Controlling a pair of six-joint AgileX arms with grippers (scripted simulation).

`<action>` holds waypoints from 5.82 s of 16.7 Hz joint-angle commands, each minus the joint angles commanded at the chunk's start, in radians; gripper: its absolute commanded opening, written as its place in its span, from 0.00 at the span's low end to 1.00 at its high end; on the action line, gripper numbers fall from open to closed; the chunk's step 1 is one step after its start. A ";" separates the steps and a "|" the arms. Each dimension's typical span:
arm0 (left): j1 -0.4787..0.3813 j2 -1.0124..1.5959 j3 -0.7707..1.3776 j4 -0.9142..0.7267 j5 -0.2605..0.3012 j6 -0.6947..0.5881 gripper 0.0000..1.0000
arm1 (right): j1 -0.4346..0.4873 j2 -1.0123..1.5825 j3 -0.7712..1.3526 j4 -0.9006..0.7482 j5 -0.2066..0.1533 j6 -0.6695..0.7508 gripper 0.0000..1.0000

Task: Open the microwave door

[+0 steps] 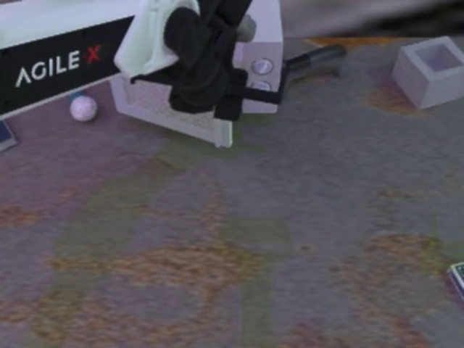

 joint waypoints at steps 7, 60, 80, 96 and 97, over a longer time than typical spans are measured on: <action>0.000 0.000 0.000 0.000 0.000 0.000 0.00 | 0.000 0.000 0.000 0.000 0.000 0.000 1.00; 0.063 -0.163 -0.222 0.080 0.143 0.251 0.00 | 0.000 0.000 0.000 0.000 0.000 0.000 1.00; 0.097 -0.207 -0.287 0.084 0.205 0.355 0.00 | 0.000 0.000 0.000 0.000 0.000 0.000 1.00; 0.112 -0.232 -0.307 0.091 0.229 0.398 0.00 | 0.000 0.000 0.000 0.000 0.000 0.000 1.00; 0.112 -0.232 -0.307 0.091 0.229 0.398 0.00 | 0.000 0.000 0.000 0.000 0.000 0.000 1.00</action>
